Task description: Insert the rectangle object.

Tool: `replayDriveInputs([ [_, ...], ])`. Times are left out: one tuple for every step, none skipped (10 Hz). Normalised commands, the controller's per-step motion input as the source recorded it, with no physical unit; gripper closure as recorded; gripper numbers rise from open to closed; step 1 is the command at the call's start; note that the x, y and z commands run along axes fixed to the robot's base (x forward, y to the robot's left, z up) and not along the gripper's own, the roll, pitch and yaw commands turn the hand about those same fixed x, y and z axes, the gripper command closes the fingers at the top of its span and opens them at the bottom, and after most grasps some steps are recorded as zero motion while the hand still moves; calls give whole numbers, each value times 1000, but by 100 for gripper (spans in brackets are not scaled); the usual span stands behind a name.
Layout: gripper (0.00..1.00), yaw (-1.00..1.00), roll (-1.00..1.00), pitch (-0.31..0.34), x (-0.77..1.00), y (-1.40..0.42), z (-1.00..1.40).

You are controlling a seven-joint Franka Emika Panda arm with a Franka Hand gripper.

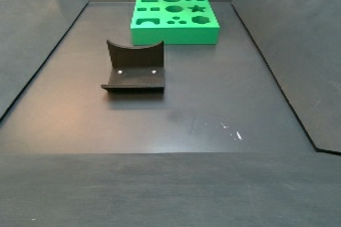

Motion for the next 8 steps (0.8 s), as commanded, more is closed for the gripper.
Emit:
replayDriveInputs([
  [100, 0, 189, 0, 323, -257, -437],
  [100, 80, 260, 0, 643, -494, -746],
  [100, 63, 181, 0, 763, -429, -786],
  [100, 0, 127, 0, 926, -303, -734],
  [100, 0, 109, 0, 954, -286, -717],
  [100, 0, 51, 0, 997, -231, -740],
  [100, 0, 0, -37, 1000, -251, -671],
  [100, 0, 0, -14, 1000, -354, -506],
])
